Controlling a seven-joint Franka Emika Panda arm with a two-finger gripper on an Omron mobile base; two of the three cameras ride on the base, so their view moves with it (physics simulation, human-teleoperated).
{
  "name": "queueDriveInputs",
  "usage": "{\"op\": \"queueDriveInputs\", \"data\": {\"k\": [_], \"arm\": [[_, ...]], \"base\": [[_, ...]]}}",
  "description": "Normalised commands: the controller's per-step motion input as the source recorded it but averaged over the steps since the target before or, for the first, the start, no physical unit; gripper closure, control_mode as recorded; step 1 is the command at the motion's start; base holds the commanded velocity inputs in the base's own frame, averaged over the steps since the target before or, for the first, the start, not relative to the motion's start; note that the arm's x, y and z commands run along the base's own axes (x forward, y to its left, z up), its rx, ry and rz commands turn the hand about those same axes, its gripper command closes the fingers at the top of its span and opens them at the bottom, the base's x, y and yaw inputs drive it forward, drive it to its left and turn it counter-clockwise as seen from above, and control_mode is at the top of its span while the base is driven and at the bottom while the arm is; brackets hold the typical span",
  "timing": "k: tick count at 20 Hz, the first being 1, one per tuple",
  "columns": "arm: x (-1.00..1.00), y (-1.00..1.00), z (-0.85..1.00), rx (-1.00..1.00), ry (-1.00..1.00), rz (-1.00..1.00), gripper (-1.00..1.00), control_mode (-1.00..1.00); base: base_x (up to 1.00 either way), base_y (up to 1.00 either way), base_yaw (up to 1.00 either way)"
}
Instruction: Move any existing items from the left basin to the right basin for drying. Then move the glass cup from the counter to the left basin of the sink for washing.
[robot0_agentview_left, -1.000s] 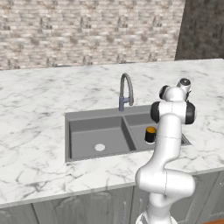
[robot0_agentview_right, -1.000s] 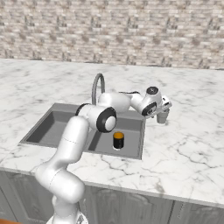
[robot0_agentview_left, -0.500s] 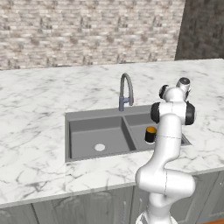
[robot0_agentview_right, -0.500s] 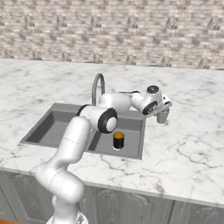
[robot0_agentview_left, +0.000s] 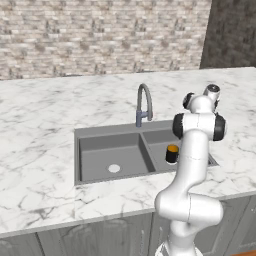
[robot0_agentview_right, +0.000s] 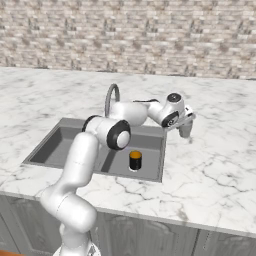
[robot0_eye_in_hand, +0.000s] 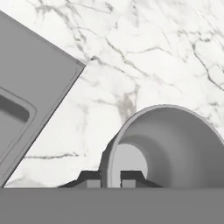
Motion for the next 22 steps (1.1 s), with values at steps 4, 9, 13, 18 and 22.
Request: {"op": "queueDriveInputs", "data": {"k": [4,9,13,18,22], "arm": [[-0.97,0.34,0.49,0.04,-0.01,0.00,1.00,-1.00],[-1.00,0.69,0.43,0.01,0.00,0.00,1.00,-1.00],[-1.00,0.87,0.67,0.01,0.00,0.00,1.00,-1.00],[-1.00,0.97,0.42,0.01,0.05,0.00,1.00,-1.00],[-1.00,1.00,0.06,0.03,0.10,0.02,1.00,-1.00]], "base": [[0.00,0.00,0.00],[0.00,0.00,0.00],[0.00,0.00,0.00],[0.00,0.00,0.00],[0.00,0.00,0.00]]}}
